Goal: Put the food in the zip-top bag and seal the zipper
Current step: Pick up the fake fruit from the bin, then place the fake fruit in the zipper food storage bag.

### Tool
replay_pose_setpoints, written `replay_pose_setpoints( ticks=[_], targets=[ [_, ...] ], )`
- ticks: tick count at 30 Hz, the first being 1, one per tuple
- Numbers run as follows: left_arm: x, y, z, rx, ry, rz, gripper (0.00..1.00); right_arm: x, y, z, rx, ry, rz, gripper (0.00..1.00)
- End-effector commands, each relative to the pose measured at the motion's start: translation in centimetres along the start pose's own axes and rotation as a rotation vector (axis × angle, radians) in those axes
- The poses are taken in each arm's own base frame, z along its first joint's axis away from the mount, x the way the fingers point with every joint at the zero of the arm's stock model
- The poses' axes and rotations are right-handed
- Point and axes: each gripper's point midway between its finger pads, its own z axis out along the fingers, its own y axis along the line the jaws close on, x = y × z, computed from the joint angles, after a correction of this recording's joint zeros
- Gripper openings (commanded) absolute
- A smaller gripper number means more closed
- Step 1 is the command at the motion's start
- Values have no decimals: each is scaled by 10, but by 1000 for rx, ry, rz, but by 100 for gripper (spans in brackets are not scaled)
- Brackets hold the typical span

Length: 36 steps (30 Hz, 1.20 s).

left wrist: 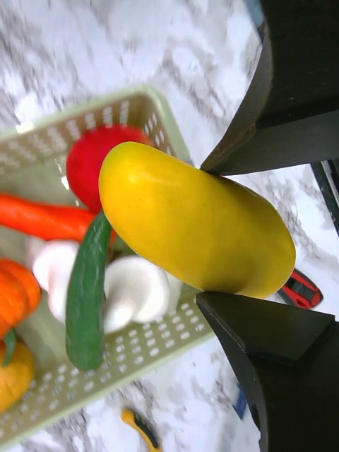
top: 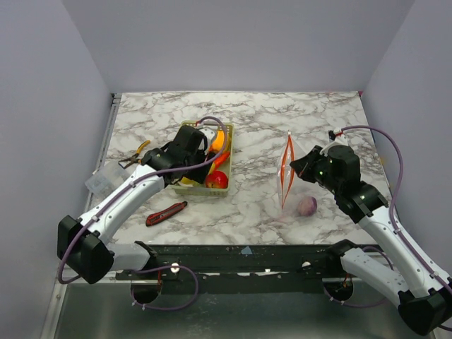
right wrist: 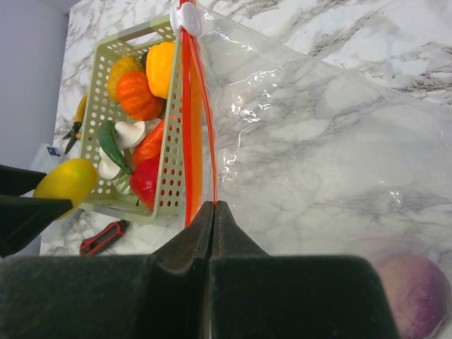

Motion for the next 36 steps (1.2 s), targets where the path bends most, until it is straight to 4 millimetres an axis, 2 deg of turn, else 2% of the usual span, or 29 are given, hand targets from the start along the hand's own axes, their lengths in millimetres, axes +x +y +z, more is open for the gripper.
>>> replay_pose_setpoints(
  ticks=[1,6,10,12,16,20,24,29,36],
  targets=[
    [-31,-48,-39,286,-113,-69,18,2,3,0,-14,10,-5,0],
    [-73,-117,-89,727,-222,-271,16,2,5,1,-21,13,2,0],
    [-101,-157,-116,1052,-194,-457,6,1,10,0,-40,13,11,0],
    [-111,-170,-124,1161,-167,-493,4,-2,13,-1,-46,12,16,0],
    [-128,-191,-133,1254,-153,-515,3,-8,22,-1,-70,7,36,0],
    [-144,-214,-149,1379,-176,-527,1,-12,39,-4,-136,18,57,0],
    [-156,-222,-156,1487,-255,-598,0,-25,56,-11,-196,2,92,0],
    [-166,-216,-174,1618,-421,-648,0,-33,76,-17,-271,0,176,0],
    [-164,-201,-187,1616,-668,-598,0,-30,82,-15,-313,7,280,0]
  ],
)
